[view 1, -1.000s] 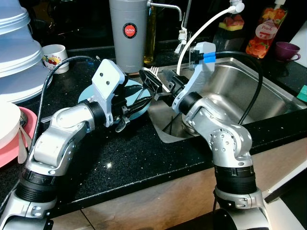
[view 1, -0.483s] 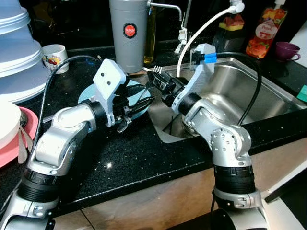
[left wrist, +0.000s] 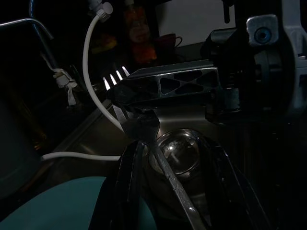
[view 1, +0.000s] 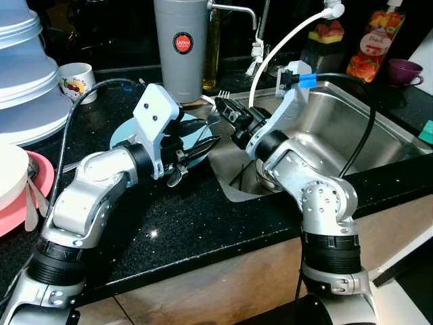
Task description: Kitchen organization
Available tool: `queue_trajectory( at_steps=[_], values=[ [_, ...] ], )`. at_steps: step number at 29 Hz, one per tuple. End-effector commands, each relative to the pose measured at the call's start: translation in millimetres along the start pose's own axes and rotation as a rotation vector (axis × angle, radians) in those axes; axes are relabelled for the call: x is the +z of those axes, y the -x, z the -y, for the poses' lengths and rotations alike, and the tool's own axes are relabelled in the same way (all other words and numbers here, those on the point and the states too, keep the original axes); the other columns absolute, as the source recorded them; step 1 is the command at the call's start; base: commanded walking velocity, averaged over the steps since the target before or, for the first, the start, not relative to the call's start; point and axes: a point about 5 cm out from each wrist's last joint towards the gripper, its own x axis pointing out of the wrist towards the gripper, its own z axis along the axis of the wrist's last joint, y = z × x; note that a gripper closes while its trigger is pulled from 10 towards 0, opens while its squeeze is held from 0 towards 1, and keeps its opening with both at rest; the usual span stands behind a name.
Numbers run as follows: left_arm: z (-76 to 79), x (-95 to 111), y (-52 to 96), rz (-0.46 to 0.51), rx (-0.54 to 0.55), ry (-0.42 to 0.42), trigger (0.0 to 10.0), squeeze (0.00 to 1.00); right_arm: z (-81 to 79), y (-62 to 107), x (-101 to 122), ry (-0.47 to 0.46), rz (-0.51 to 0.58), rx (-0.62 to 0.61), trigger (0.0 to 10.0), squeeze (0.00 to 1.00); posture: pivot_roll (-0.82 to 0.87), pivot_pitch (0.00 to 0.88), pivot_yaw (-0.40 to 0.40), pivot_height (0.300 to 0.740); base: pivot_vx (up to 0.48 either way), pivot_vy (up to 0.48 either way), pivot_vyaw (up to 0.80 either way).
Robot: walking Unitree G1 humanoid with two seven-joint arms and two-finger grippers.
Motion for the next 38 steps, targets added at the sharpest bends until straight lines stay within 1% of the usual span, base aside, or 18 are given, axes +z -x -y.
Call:
queue_trajectory(
  at_steps=[1, 2, 3, 4, 5, 8, 13, 14, 15, 22, 26, 27, 28, 30, 31, 34, 36, 38],
  values=[
    [3.4, 0, -3.1, -0.003, -0.030, -0.008, 2.9, 0.00, 1.0, 0.6, -2, -0.007, -0.013, -0.008, 0.0, 0.00, -0.01, 0.088, 0.032, 0.740, 0.000, 0.000, 0.00],
    [3.4, 0, -3.2, -0.004, -0.029, -0.008, 2.9, 0.00, 1.3, 0.7, -2, -0.011, -0.010, -0.010, 0.0, 0.00, -0.01, 0.088, 0.032, 0.740, 0.000, 0.000, 0.00],
    [3.4, 0, -3.4, -0.005, -0.030, -0.007, 8.4, 0.00, 1.6, 0.7, -1, -0.014, -0.007, -0.013, 0.0, 0.00, -0.01, 0.088, 0.032, 0.740, 0.000, 0.000, 0.00],
    [3.7, 0, -3.5, -0.007, -0.031, -0.003, 10.0, 0.28, 2.1, 0.8, -1, -0.017, -0.004, -0.016, 0.0, 0.00, -0.01, 0.083, 0.033, 0.740, 0.000, 0.000, 0.00],
    [3.8, 0, -3.8, -0.008, -0.030, -0.001, 10.0, 1.00, 2.5, 0.9, 0, -0.018, -0.001, -0.019, 0.0, 0.00, -0.01, 0.083, 0.033, 0.740, 0.000, 0.000, 0.00],
    [5.2, 0, -4.2, -0.007, -0.043, 0.013, 10.0, 1.00, 3.4, 1.2, 0, -0.021, 0.002, -0.025, 0.0, 0.00, -0.01, 0.080, 0.034, 0.740, 0.000, 0.000, 0.00],
    [3.6, 1, -4.6, -0.005, -0.021, -0.011, 10.0, 1.00, 4.5, 1.5, 1, -0.025, 0.004, -0.032, 0.0, 0.00, -0.01, 0.080, 0.034, 0.740, 0.000, 0.000, 0.00],
    [2.9, 1, -4.7, -0.005, -0.013, -0.014, 10.0, 0.14, 4.6, 1.6, 1, -0.025, 0.005, -0.033, 0.0, 0.00, -0.01, 0.080, 0.034, 0.740, 0.000, 0.000, 0.00],
    [2.4, 1, -4.8, -0.003, -0.011, -0.011, 10.0, 0.00, 5.0, 1.6, 1, -0.026, 0.005, -0.034, 0.0, 0.00, -0.01, 0.082, 0.036, 0.740, 0.000, 0.000, 0.00],
    [-0.1, 7, -4.1, 0.038, 0.017, -0.007, 10.0, 0.00, 7.5, 2.0, 1, -0.029, 0.010, -0.051, 0.0, 0.00, -0.01, 0.089, 0.036, 0.740, 0.000, 0.000, 0.00],
    [-5.5, 16, -2.2, 0.091, 0.058, 0.014, 10.0, 0.00, 14.3, 2.7, 2, -0.021, 0.012, -0.094, 0.0, 0.00, -0.01, 0.094, 0.036, 0.740, 0.000, 0.000, 0.00],
    [-12.6, 21, 1.6, 0.110, 0.111, 0.020, 10.0, 0.00, 26.7, 4.3, 6, 0.008, 0.007, -0.149, 0.0, 0.00, 0.00, 0.097, 0.036, 0.740, 0.000, 0.000, 0.00],
    [-12.6, 21, 1.6, 0.110, 0.111, 0.020, 10.0, 0.00, 26.7, 4.3, 6, 0.008, 0.007, -0.149, 0.0, 0.00, 0.00, 0.097, 0.036, 0.740, 0.000, 0.000, 0.00],
    [-18.4, 21, 5.4, 0.111, 0.151, 0.019, 10.0, 0.00, 45.7, 7.6, 16, 0.043, 0.032, -0.240, 0.0, 0.00, 0.00, 0.099, 0.035, 0.740, 0.000, 0.000, 0.00],
    [-18.4, 21, 5.4, 0.111, 0.151, 0.019, 10.0, 0.00, 45.7, 7.6, 16, 0.043, 0.032, -0.240, 0.0, 0.00, 0.00, 0.099, 0.035, 0.740, 0.000, 0.000, 0.00],
    [-19.6, 18, 7.6, 0.098, 0.161, 0.025, 10.0, 0.00, 77.7, 18.6, 46, 0.058, 0.160, -0.397, 0.0, 0.00, -0.01, 0.101, 0.032, 0.740, 0.000, 0.000, 0.00],
    [-17.5, 16, 6.6, 0.091, 0.153, 0.038, 10.0, 0.00, 86.3, 22.3, 58, 0.083, 0.191, -0.423, 0.0, 0.00, -0.01, 0.102, 0.033, 0.740, 0.000, 0.000, 0.00],
    [-15.3, 13, 5.2, 0.077, 0.140, 0.050, 10.0, 0.00, 89.1, 23.3, 64, 0.105, 0.206, -0.434, 0.0, 0.00, -0.01, 0.104, 0.033, 0.740, 0.000, 0.000, 0.00]
  ],
)
